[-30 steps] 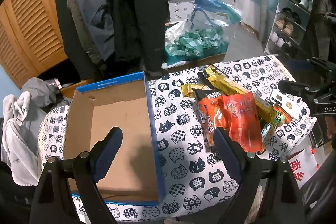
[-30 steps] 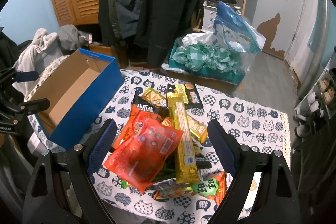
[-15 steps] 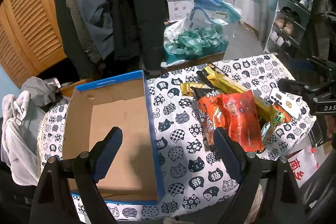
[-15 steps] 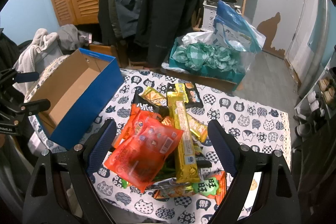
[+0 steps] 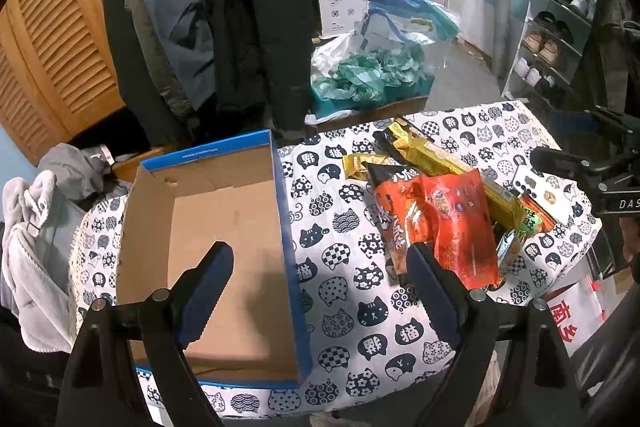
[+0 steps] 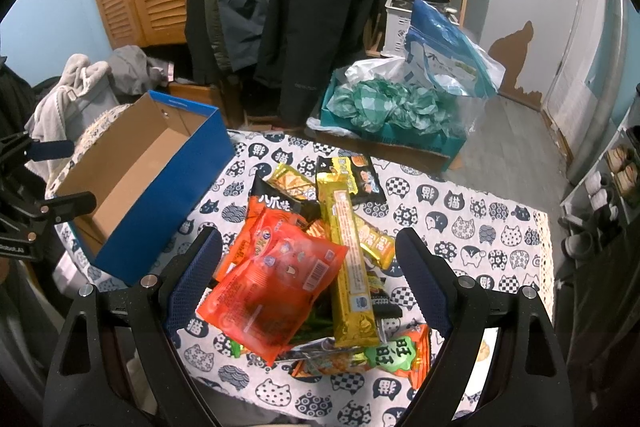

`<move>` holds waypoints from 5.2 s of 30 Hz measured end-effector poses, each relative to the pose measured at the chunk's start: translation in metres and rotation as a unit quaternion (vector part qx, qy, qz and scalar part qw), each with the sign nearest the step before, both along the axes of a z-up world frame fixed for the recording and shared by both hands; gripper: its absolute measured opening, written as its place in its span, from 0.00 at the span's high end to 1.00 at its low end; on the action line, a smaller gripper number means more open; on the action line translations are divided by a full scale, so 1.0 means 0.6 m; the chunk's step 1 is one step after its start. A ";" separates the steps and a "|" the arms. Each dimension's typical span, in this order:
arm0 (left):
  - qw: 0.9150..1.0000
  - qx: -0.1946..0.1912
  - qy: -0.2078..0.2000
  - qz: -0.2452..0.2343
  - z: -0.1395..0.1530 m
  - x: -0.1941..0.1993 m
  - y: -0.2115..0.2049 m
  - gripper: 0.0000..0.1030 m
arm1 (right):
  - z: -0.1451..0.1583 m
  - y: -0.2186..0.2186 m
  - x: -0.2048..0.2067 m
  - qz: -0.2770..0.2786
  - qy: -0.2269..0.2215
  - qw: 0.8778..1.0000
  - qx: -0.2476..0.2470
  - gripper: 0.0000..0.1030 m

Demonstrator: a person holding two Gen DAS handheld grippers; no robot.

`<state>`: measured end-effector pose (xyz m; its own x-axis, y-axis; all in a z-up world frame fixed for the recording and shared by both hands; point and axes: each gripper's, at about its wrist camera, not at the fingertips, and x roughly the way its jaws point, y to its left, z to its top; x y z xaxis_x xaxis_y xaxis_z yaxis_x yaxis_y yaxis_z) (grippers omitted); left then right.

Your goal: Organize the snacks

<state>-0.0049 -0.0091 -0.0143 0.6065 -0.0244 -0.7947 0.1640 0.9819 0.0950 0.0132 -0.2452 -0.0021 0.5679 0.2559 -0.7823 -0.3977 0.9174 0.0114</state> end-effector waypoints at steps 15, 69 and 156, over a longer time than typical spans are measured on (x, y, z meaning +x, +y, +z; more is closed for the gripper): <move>1.000 0.001 0.002 0.000 -0.008 -0.004 -0.002 0.13 | -0.001 -0.001 0.000 -0.001 0.001 1.000 0.000 0.16; 0.995 -0.017 0.099 0.003 -0.064 0.034 -0.071 0.13 | -0.024 -0.077 0.015 -0.055 0.026 0.998 -0.010 0.16; 0.991 -0.103 0.090 0.010 -0.099 0.091 -0.020 0.74 | -0.231 -0.010 0.156 -0.011 0.165 0.985 -0.038 0.73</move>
<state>0.0494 -0.0211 -0.0740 0.4568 -0.1864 -0.8698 0.1409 0.9806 -0.1361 0.1070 -0.2512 -0.1404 0.2837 0.1810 -0.9417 -0.3643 0.9287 0.0687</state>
